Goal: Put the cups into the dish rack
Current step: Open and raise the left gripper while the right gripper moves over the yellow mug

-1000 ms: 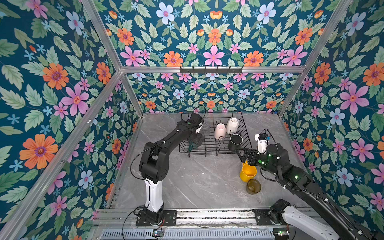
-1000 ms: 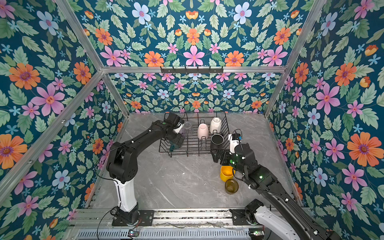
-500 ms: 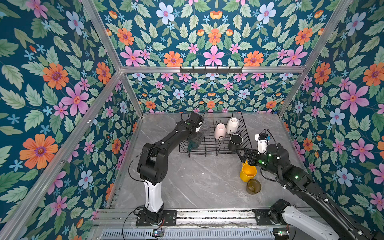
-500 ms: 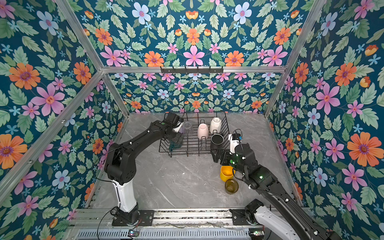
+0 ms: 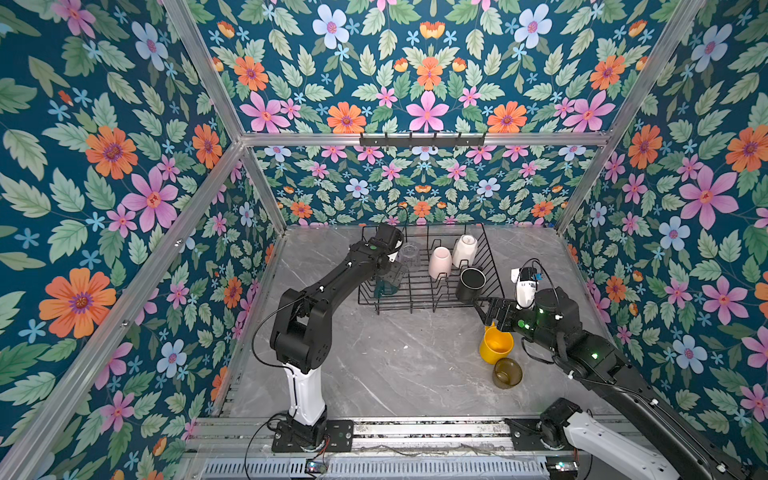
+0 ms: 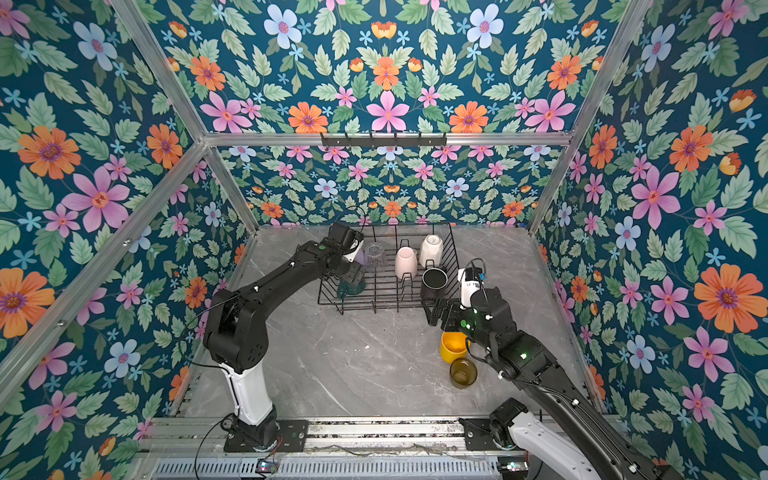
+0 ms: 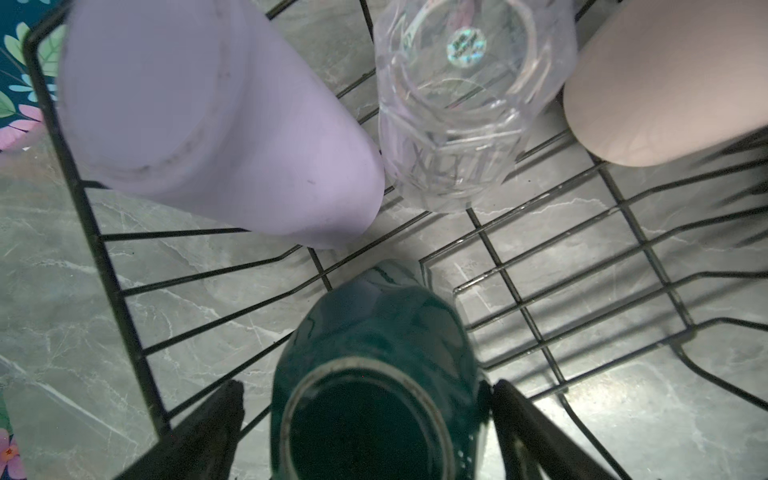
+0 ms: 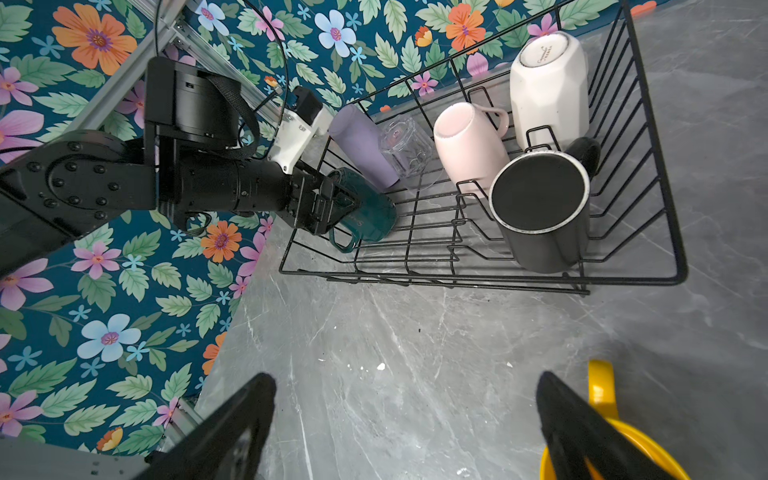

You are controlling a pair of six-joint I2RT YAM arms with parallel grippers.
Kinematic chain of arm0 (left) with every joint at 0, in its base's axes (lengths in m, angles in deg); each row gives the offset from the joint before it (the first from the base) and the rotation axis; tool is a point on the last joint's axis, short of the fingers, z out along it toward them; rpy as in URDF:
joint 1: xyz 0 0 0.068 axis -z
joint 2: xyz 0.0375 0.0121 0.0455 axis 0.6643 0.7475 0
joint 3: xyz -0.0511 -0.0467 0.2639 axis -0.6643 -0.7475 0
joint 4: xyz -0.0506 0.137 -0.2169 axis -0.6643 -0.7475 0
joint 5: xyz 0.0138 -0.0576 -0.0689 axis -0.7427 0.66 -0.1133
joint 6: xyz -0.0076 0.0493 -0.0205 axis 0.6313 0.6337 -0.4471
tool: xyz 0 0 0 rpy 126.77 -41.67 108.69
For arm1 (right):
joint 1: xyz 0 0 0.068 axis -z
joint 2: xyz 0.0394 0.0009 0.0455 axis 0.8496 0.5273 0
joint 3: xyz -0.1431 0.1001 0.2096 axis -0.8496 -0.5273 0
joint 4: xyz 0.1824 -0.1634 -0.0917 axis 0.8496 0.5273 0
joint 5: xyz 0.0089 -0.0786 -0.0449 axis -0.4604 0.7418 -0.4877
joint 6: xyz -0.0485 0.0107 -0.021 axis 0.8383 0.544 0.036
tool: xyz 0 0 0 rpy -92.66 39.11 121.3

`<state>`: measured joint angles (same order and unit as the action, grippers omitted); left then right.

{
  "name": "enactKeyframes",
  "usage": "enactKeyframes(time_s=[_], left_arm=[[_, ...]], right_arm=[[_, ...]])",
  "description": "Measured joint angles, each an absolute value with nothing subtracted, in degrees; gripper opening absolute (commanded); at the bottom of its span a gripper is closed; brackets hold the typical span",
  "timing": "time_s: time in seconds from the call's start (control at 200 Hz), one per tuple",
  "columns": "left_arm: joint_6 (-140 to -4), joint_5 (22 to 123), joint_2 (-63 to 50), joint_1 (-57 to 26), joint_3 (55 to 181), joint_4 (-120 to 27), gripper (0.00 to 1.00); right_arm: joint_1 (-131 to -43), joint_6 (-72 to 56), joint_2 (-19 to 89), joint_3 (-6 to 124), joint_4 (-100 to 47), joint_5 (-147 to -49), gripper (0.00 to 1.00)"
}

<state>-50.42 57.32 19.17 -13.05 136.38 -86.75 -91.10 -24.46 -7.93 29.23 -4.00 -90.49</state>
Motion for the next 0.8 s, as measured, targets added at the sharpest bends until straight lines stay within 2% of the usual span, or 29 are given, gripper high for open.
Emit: enactKeyframes(time_s=[0.245, 0.455, 0.8], left_arm=[[-50.8, 58.3, 13.0, -13.0, 135.0, -84.2, 1.00], [-52.2, 57.7, -1.1, -13.2, 127.9, -74.9, 1.00], [-55.2, 58.0, -21.7, -17.7, 112.1, -56.5, 1.00]], right_arm=[[-90.7, -24.6, -4.8, 34.1, 4.1, -87.5, 0.92], [-90.7, -24.9, -4.0, 35.3, 13.7, -84.3, 0.86], [-90.7, -27.7, -4.9, 29.2, 21.2, -83.2, 0.62]])
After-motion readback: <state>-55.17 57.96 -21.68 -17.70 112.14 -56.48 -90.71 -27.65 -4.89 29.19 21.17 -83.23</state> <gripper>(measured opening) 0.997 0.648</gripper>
